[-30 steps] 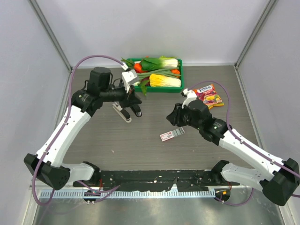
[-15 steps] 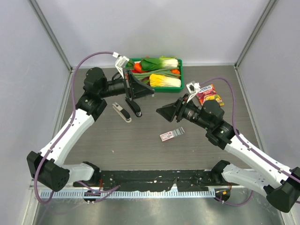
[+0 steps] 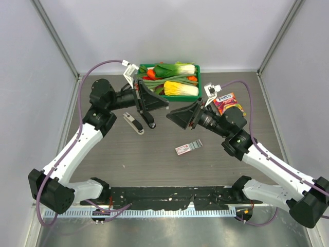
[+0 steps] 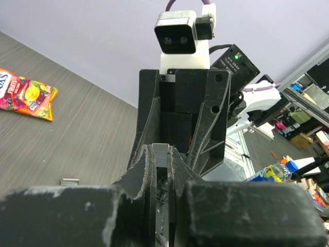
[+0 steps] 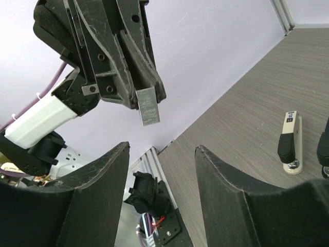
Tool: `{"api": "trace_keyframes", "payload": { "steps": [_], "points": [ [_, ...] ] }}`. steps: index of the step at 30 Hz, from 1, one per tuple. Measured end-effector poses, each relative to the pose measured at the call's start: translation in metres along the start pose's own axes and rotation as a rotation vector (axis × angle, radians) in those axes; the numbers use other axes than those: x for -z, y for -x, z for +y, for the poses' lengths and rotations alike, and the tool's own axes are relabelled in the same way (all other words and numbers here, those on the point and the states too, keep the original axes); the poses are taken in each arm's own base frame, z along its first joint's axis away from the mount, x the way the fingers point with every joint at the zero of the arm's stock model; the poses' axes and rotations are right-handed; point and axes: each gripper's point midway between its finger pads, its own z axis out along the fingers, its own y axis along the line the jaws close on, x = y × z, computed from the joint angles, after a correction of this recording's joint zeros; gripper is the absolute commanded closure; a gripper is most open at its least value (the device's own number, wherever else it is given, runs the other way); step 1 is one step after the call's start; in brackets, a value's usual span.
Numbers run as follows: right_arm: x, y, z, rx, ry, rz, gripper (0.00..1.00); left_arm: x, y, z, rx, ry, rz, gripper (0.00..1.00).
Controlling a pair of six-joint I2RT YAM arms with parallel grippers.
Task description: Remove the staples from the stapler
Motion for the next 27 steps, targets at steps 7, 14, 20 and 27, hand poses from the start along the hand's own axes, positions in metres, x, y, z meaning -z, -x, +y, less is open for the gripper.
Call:
{"api": "trace_keyframes", "payload": {
  "steps": [7,14,20,27],
  "points": [
    [-0.011,0.003,-0.002,-0.006,0.007,-0.004,0.48,0.002,-0.005,0.001,0.012,0.002,0.003,0.98],
    [-0.015,0.005,-0.003,-0.003,0.012,-0.012,0.53,0.004,-0.006,-0.002,0.007,0.000,0.001,0.98],
    [-0.016,0.010,0.000,0.002,0.022,-0.019,0.58,0.005,-0.009,-0.001,0.010,0.001,0.002,0.98],
    [-0.016,0.009,0.001,0.001,0.030,-0.013,0.67,0.005,-0.011,0.000,0.011,0.004,0.001,0.98]
  ]
}}
